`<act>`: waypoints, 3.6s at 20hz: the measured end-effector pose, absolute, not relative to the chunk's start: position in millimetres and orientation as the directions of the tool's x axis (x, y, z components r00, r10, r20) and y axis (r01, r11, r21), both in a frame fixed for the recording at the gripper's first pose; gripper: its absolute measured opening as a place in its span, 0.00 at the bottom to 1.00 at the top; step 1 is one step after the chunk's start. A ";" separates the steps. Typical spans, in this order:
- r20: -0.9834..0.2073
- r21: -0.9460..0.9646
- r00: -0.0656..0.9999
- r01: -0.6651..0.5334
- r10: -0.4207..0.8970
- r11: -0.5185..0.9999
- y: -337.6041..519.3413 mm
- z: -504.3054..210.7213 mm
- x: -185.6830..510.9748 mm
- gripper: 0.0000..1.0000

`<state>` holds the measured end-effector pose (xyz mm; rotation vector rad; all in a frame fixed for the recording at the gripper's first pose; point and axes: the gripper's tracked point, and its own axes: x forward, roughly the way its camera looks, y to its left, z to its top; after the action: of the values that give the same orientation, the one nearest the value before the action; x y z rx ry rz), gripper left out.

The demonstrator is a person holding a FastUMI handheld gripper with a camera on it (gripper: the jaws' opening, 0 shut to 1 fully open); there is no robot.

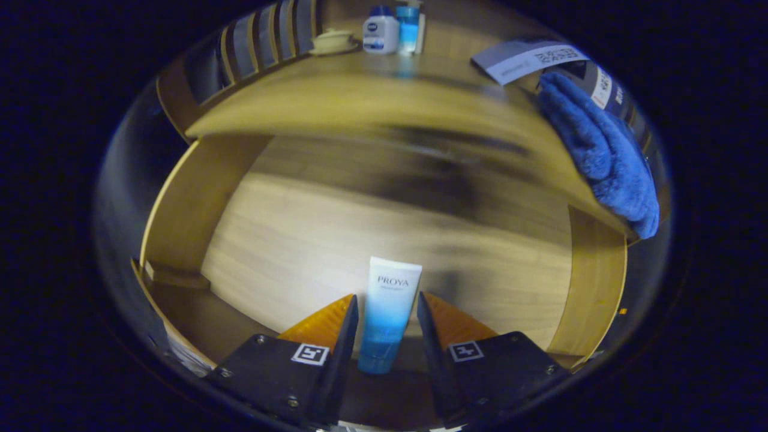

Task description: Pull open the drawer, take out the items inside it, and place them on the countertop above the cabinet.

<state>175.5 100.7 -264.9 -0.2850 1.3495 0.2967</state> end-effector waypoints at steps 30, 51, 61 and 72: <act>-0.709 0.021 0.687 -0.207 0.161 0.978 152.0 -116.6 357.0 0.46; -0.432 0.090 0.879 -0.180 0.201 0.980 130.5 -33.8 291.3 0.54; -0.359 0.092 0.925 -0.094 0.121 0.991 79.5 -54.1 136.8 0.81; -0.440 0.026 0.898 -0.023 0.032 0.999 67.4 -124.1 87.9 0.99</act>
<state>87.9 67.4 -124.1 0.0199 0.4555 0.0281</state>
